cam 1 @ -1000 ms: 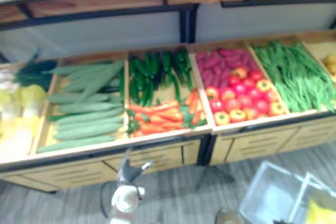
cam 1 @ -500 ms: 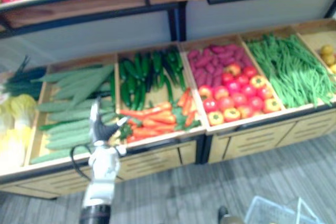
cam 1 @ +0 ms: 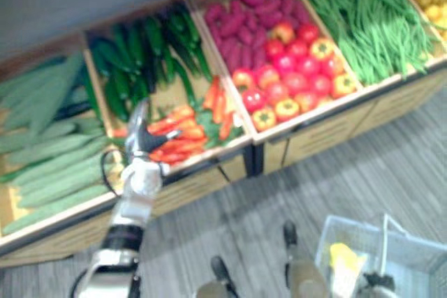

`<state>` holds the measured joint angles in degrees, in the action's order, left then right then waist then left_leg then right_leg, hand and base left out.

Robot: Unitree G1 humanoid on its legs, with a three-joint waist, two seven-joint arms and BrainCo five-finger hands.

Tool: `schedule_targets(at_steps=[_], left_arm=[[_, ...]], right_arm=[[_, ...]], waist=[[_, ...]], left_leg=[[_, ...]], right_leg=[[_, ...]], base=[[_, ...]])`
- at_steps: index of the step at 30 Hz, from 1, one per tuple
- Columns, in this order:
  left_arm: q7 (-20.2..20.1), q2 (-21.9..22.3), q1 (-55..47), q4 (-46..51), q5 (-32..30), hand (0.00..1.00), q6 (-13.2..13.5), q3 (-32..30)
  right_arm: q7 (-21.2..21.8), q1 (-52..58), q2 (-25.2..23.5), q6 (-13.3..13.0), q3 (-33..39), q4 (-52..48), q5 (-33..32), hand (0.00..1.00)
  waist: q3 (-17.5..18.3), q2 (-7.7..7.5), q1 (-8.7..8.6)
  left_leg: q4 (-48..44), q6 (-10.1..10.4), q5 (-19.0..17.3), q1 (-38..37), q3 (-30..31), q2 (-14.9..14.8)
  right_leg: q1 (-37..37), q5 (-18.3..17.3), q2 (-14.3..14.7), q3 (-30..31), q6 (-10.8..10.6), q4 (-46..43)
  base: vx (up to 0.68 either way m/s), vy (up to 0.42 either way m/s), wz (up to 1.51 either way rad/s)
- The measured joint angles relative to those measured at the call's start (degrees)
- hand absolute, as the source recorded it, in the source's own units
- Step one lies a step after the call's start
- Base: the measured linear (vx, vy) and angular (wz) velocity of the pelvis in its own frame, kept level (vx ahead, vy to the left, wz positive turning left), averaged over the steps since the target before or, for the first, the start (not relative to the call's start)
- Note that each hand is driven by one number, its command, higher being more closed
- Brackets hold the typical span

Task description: Pick vegetable in the basket

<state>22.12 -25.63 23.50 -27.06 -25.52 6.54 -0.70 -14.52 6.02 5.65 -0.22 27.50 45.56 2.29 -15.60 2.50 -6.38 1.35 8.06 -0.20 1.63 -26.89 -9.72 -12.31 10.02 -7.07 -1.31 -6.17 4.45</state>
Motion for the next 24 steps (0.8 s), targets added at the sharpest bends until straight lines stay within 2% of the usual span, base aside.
schedule_targets(at_steps=[4, 10, 11, 17, 21, 24], left_arm=[[-0.1, -3.6, 4.6, -5.7, -3.6, 0.0, -0.8, 3.5], [-0.2, -7.6, 13.3, -15.6, -8.5, 0.0, -2.2, 7.5], [0.0, -8.5, 14.8, -17.0, -11.3, 1.0, -2.7, 7.9], [-1.0, -10.7, 20.4, -21.0, -20.3, 1.0, -4.7, 9.7], [-4.0, -10.6, 21.6, -21.3, -23.0, 1.0, -6.2, 9.6], [-4.1, -10.5, 21.9, -20.6, -23.0, 1.0, -6.5, 9.4]], right_arm=[[-1.3, -2.1, -0.1, -0.9, -1.4, -0.7, -0.1, 1.0], [-2.3, -4.6, 0.1, -2.8, -2.8, -3.1, -1.5, 1.0], [-2.7, -4.9, 0.1, -3.1, -3.2, -3.4, -2.6, 1.0], [-2.9, -6.4, 0.0, -4.0, -3.4, -4.7, -5.2, 1.0], [-2.5, -6.4, 0.1, -3.9, -4.4, -6.3, -6.8, 1.0], [-2.4, -6.3, -0.1, -3.9, -5.6, -7.5, -6.8, 1.0]], waist=[[-2.2, -0.68, -1.12], [-6.8, -1.04, -1.31], [-7.1, -1.06, -1.33], [-8.9, -1.15, -1.07], [-9.1, -1.18, -0.9], [-9.2, -1.13, -0.88]], left_leg=[[-0.8, 0.1, -0.4, 1.2, -1.1, 0.0], [-3.2, -0.2, -1.5, 3.2, -2.6, -0.2], [-3.8, -0.2, -1.9, 4.1, -2.9, -0.4], [-5.9, 0.0, -2.9, 5.2, -4.4, -1.4], [-6.8, 0.3, -3.6, 5.3, -5.7, -2.1], [-7.5, 0.4, -4.0, 5.2, -5.9, -2.5]], right_leg=[[-1.7, 0.4, 0.1, 1.4, 0.0, 0.0], [-4.0, 1.1, 0.1, 3.3, -0.1, -0.3], [-4.9, 1.1, 0.2, 3.7, -0.1, -0.6], [-6.4, 1.1, 0.7, 5.2, -0.2, -1.3], [-6.7, 1.1, 0.9, 6.0, -0.2, -1.4], [-6.6, 1.1, 1.0, 6.0, -0.2, -1.4]], base=[[0.02, -0.01, -0.18], [0.0, -0.017, -0.13], [-0.02, -0.026, -0.09], [-0.01, -0.029, -0.13], [0.01, -0.021, -0.12], [0.01, -0.001, -0.05]])
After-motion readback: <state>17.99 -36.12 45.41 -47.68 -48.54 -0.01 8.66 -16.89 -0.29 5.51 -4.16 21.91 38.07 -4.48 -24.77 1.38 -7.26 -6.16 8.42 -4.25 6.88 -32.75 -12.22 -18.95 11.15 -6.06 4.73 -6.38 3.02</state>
